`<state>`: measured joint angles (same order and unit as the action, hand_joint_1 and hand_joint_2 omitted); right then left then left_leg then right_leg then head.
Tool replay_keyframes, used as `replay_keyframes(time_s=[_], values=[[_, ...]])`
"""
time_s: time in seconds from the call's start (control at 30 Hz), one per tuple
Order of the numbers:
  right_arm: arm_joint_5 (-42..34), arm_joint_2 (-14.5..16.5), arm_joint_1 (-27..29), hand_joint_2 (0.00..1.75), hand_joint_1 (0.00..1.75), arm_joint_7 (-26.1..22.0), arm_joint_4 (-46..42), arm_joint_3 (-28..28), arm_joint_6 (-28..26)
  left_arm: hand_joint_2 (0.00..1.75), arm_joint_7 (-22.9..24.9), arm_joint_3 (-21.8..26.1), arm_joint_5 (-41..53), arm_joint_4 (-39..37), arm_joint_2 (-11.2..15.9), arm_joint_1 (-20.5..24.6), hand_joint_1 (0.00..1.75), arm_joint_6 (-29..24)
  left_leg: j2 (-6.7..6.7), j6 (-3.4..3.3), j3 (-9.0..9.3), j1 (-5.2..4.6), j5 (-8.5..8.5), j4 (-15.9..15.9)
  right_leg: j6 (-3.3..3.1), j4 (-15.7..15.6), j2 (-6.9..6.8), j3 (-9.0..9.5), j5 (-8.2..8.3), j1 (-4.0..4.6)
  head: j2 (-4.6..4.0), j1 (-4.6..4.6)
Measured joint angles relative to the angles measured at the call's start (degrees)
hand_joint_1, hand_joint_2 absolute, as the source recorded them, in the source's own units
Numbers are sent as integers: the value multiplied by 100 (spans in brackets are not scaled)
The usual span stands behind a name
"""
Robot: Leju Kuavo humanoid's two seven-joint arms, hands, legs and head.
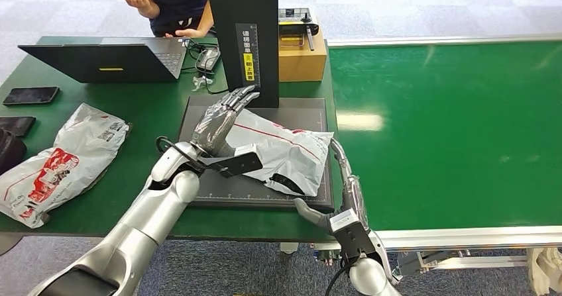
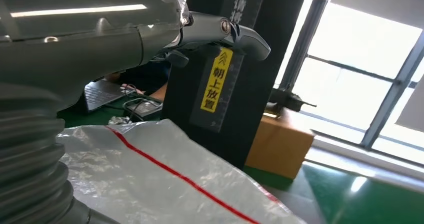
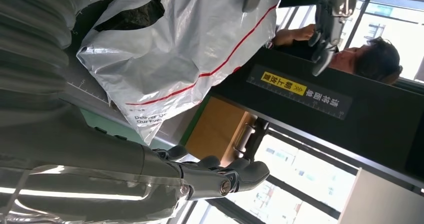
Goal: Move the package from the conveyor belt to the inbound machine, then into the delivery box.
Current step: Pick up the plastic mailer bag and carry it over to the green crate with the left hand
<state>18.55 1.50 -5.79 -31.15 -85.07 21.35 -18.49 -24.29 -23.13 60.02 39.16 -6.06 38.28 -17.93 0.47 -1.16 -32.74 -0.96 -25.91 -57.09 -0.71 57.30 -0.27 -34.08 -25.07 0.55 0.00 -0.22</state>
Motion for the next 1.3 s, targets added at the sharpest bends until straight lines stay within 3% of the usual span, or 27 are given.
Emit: replay_keyframes(time_s=[0.37, 0.53, 0.7, 0.73, 0.87, 1.3], values=[[-90, -4, -66, 175, 0, -111, 214, 93, -29, 175, 480, -378, 571, -1129, 55, 567, 0, 834, -1, 0, 0, 0, 0, 0, 0, 0, -1, 1, 0, 0, 0, 0], [-107, -5, -65, 175, 0, -142, 251, 97, -80, 175, 624, -526, 680, -1445, 79, 751, 0, 1358, -1, 0, 0, 0, 0, 0, 0, 0, -1, 1, 0, 0, 0, 0], [-91, -5, -65, 175, 0, -142, 253, 102, -92, 175, 694, -570, 689, -1616, 98, 819, 2, 1546, -1, 0, 0, 0, 0, 0, 0, 1, 0, 1, 0, 0, 0, 0], [-89, -5, -65, 175, 0, -141, 254, 104, -90, 175, 700, -579, 693, -1642, 104, 822, 7, 1559, -1, 0, 0, 0, 0, 0, 0, 1, 0, 1, 0, 0, 0, 0], [-78, -3, -66, 175, 0, -126, 254, 110, -69, 175, 703, -616, 704, -1722, 123, 830, 169, 1575, -1, 0, 0, 0, 0, 0, 0, 1, 0, 1, 0, 0, 0, 0], [13, -1, -82, 175, 0, -3, 251, 114, 117, 175, 504, -633, 551, -1781, 210, 827, 175, 1225, 0, 0, 0, 0, 0, 0, 0, 2, 0, 2, 0, 0, 0, 0]])
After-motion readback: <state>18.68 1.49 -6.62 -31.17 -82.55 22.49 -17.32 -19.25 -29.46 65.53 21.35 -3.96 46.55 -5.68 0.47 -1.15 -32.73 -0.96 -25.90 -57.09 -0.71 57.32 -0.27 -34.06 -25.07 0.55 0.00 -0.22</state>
